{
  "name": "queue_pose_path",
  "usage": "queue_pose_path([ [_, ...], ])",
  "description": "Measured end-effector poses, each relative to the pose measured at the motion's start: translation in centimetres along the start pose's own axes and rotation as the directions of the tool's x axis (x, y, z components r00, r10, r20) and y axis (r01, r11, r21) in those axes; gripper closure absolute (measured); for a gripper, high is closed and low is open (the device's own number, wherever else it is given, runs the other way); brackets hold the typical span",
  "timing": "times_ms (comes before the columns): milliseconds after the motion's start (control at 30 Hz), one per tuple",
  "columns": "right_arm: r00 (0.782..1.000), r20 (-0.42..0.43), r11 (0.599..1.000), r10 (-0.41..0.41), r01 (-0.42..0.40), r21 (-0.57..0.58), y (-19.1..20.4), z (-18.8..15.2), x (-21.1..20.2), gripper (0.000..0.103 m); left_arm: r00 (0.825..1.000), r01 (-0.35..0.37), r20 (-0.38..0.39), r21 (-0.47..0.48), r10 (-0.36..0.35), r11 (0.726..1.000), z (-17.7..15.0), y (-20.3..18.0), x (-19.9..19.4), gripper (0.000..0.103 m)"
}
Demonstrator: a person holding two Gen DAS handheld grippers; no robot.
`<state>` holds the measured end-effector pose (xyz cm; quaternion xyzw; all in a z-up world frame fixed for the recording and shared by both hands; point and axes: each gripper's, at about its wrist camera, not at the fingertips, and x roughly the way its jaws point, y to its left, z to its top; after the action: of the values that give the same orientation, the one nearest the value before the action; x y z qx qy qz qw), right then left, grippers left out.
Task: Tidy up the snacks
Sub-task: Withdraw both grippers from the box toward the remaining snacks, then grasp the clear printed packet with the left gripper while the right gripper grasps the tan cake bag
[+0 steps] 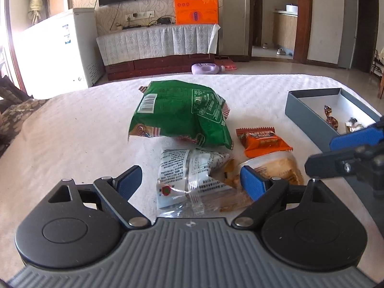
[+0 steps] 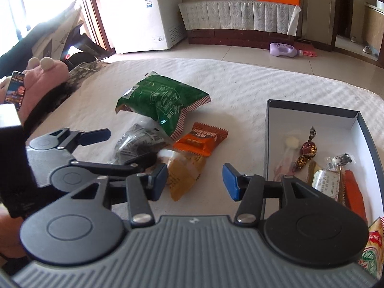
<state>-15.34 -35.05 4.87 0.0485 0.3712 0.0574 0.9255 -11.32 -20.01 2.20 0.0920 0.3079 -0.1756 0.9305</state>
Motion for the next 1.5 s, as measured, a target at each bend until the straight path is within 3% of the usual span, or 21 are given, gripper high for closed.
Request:
queue_pose_path([
  [67, 1.000, -0.007, 1.000, 0.001, -0.001, 0.005, 0.2, -0.1, 0.3, 0.050, 1.000, 0.003, -0.011, -0.016, -0.003, 1.000, -0.1, 0.4, 0.5, 0.022],
  [100, 1.000, -0.015, 1.000, 0.000, 0.000, 0.008, 0.3, -0.1, 0.6, 0.050, 0.999, 0.020, -0.034, -0.031, -0.021, 0.999, -0.2, 0.6, 0.9, 0.036],
  [300, 0.998, -0.054, 0.998, 0.011, -0.008, 0.059, 1.3, -0.1, 2.3, 0.049, 0.997, -0.013, -0.074, -0.048, 0.009, 0.999, -0.6, 1.3, 0.0, 0.043],
  [367, 0.998, -0.064, 0.997, 0.001, 0.003, 0.075, 1.6, -0.2, 2.8, 0.037, 0.996, -0.042, -0.087, -0.060, 0.036, 0.997, -0.8, 1.8, -0.4, 0.044],
  [433, 0.997, -0.071, 0.996, -0.021, 0.027, 0.080, 1.9, -0.2, 3.4, 0.034, 0.995, -0.049, -0.094, -0.063, 0.043, 0.997, -0.9, 2.1, -0.6, 0.044],
  [633, 0.998, -0.054, 0.985, -0.042, 0.051, 0.167, 1.9, 0.0, 4.7, 0.033, 0.995, -0.046, -0.093, -0.077, 0.039, 0.996, -1.0, 2.5, -0.7, 0.044],
  [767, 0.995, -0.055, 0.987, -0.085, 0.092, 0.135, 2.6, -0.1, 5.9, 0.033, 0.995, -0.037, -0.099, -0.083, 0.029, 0.996, -1.2, 2.6, -0.4, 0.040],
  [833, 0.995, -0.051, 0.988, -0.081, 0.087, 0.131, 2.5, -0.2, 6.3, 0.031, 0.994, -0.042, -0.100, -0.071, 0.035, 0.997, -1.1, 2.4, -0.2, 0.037],
  [900, 0.996, -0.046, 0.990, -0.082, 0.087, 0.115, 2.6, -0.1, 6.4, 0.031, 0.993, -0.056, -0.105, -0.079, 0.047, 0.995, -1.2, 2.6, 0.0, 0.027],
  [1000, 0.997, -0.038, 0.993, -0.064, 0.067, 0.095, 2.5, 0.0, 6.2, 0.037, 0.993, -0.058, -0.104, -0.079, 0.049, 0.995, -1.3, 2.8, 0.3, 0.023],
  [1033, 0.998, -0.037, 0.995, -0.059, 0.062, 0.084, 2.6, 0.0, 6.1, 0.040, 0.994, -0.055, -0.101, -0.071, 0.047, 0.996, -1.3, 2.8, 0.2, 0.023],
  [1167, 0.999, -0.031, 0.999, -0.035, 0.036, 0.025, 3.3, 0.2, 5.2, 0.046, 0.996, -0.020, -0.089, -0.042, 0.016, 0.999, -1.2, 2.4, 0.0, 0.039],
  [1300, 1.000, -0.023, 1.000, -0.009, 0.009, -0.006, 3.8, 0.1, 3.7, 0.047, 0.996, -0.027, -0.091, -0.012, 0.025, 1.000, -1.1, 1.7, -0.1, 0.042],
  [1500, 0.999, -0.041, 0.998, -0.002, -0.001, -0.066, 3.6, -0.5, 1.9, 0.049, 0.993, -0.036, -0.116, -0.044, 0.031, 0.998, -0.8, 2.2, -0.4, 0.044],
])
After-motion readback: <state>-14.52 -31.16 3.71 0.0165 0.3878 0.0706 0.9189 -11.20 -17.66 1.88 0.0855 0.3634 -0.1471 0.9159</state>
